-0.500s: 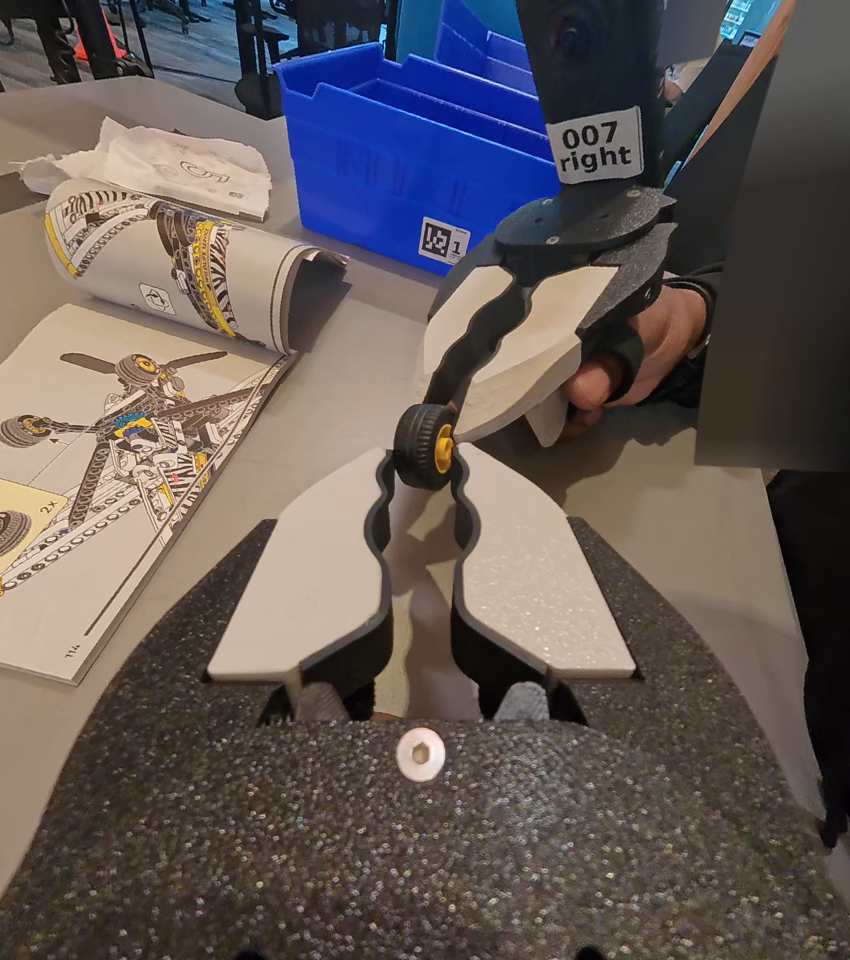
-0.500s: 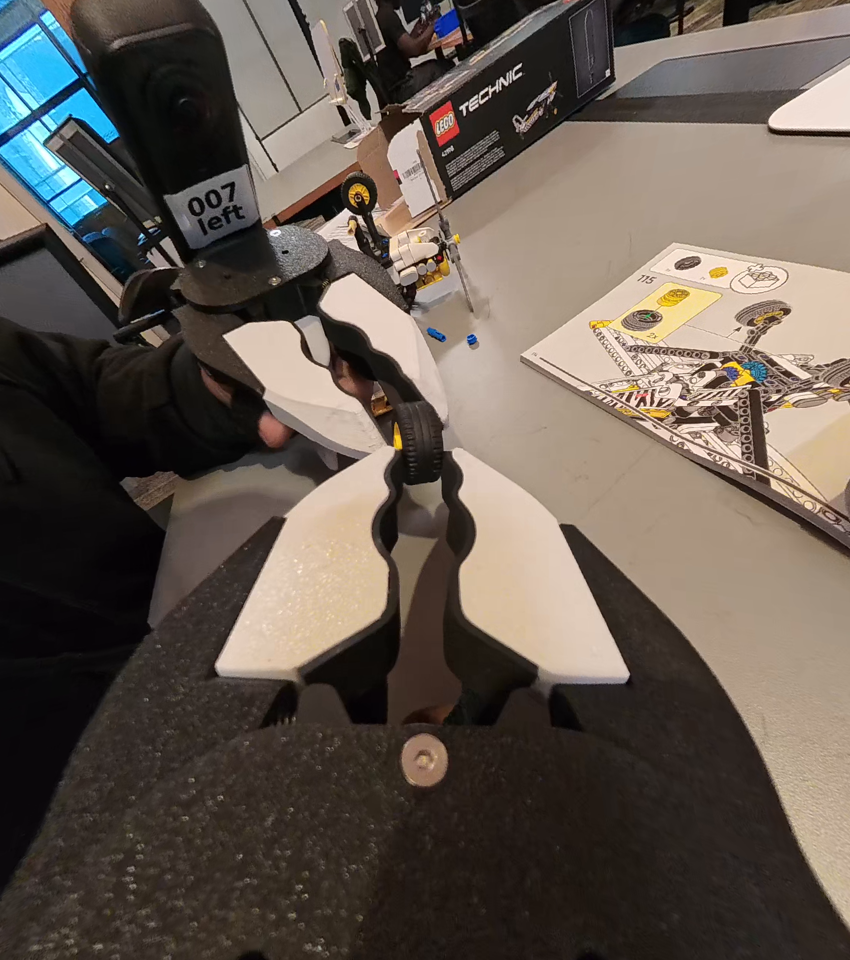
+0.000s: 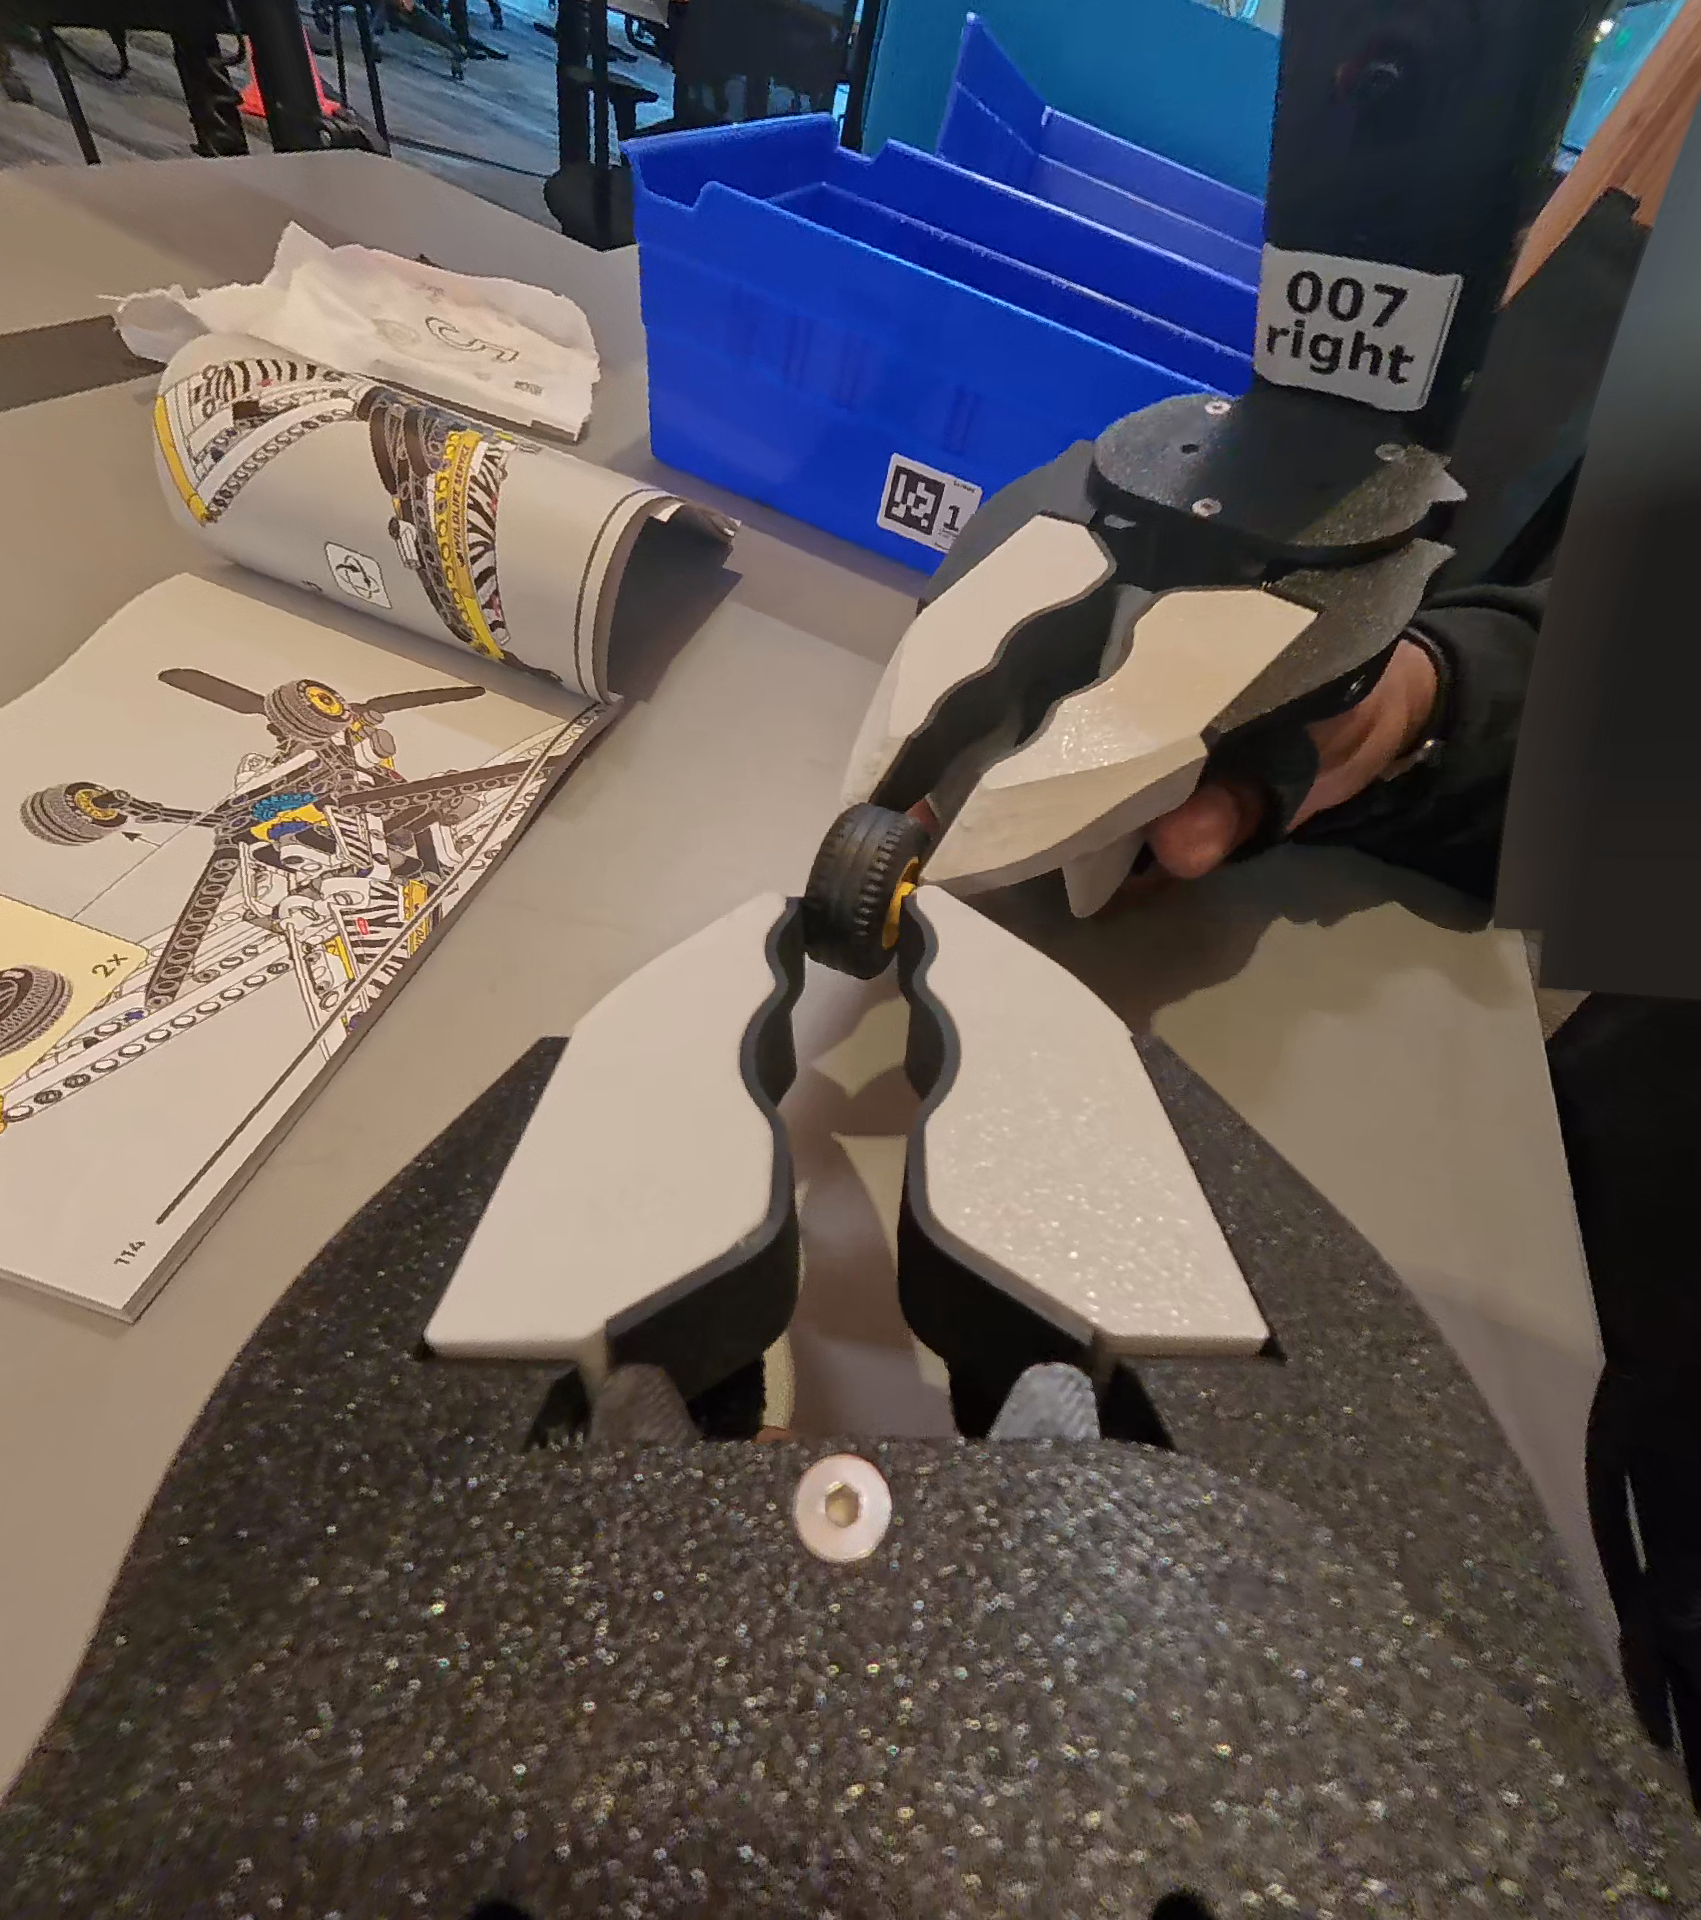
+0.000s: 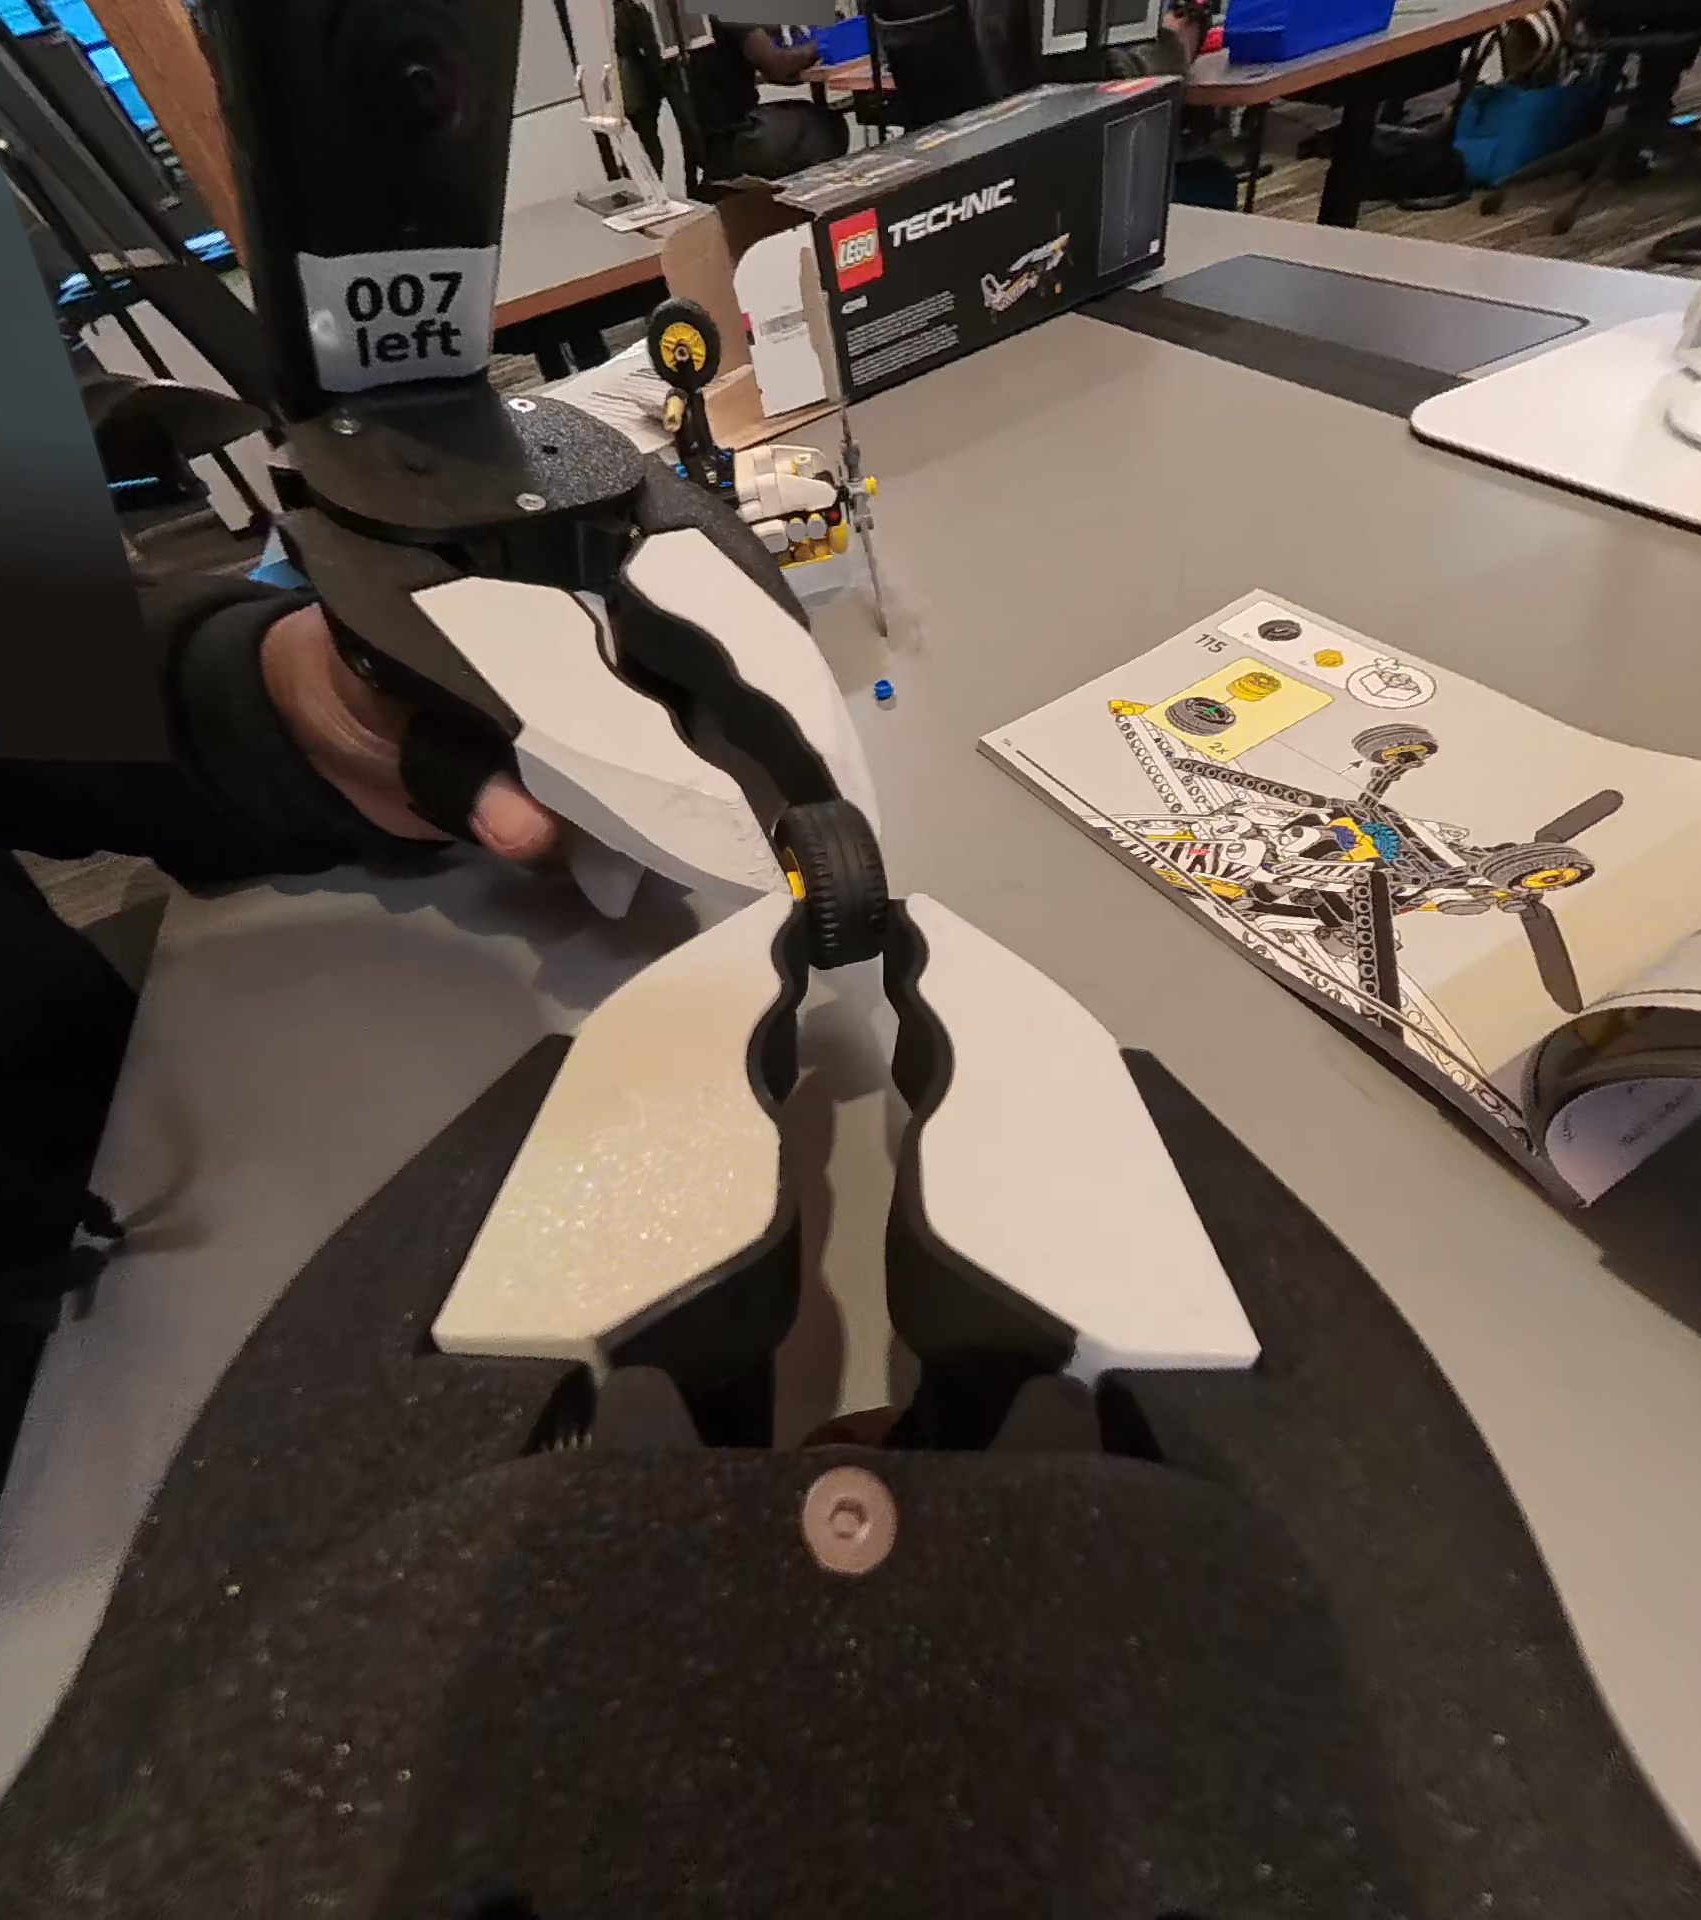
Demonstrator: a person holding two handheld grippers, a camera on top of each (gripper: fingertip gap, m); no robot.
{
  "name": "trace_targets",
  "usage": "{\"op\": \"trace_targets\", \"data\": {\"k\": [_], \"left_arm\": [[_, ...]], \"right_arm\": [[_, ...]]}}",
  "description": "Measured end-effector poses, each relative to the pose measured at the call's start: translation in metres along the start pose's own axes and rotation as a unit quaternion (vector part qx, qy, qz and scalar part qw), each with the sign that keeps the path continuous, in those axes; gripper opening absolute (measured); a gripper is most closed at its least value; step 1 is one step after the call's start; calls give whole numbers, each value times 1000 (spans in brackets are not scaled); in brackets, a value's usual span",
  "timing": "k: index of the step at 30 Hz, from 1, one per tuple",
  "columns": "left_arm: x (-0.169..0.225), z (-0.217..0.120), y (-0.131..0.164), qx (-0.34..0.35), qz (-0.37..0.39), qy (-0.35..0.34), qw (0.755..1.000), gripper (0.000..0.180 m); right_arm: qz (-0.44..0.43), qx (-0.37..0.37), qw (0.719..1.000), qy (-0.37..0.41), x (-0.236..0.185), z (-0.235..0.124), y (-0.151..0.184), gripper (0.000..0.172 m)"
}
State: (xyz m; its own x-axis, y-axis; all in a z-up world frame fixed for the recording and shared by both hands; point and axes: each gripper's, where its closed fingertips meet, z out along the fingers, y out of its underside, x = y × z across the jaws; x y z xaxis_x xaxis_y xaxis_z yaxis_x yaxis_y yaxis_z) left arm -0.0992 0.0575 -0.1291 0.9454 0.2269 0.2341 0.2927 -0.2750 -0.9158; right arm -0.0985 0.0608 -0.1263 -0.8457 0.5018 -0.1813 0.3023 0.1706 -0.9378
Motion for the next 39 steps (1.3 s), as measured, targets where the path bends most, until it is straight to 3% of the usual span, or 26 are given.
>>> {"op": "trace_targets", "data": {"k": [4,9,16,21,30,39], "left_arm": [[7,0,1,1,14,2,1000,17],[16,0,-4,18,-24,41,999,17],[21,-1,-5,20,-23,60,998,17],[20,-1,-4,15,7,49,999,17],[13,5,4,11,57,-33,998,17],[21,3,3,34,186,-101,977,18]], "right_arm": [[9,-1,999,-52,-6,-5,2,13],[43,18,992,-117,-13,-14,-2,13],[47,28,990,-132,-16,-16,-4,13],[27,33,993,-113,-16,-15,-4,14],[-42,-5,998,-43,-10,-11,7,13],[-170,-6,985,19,-16,-17,9,13]]}}
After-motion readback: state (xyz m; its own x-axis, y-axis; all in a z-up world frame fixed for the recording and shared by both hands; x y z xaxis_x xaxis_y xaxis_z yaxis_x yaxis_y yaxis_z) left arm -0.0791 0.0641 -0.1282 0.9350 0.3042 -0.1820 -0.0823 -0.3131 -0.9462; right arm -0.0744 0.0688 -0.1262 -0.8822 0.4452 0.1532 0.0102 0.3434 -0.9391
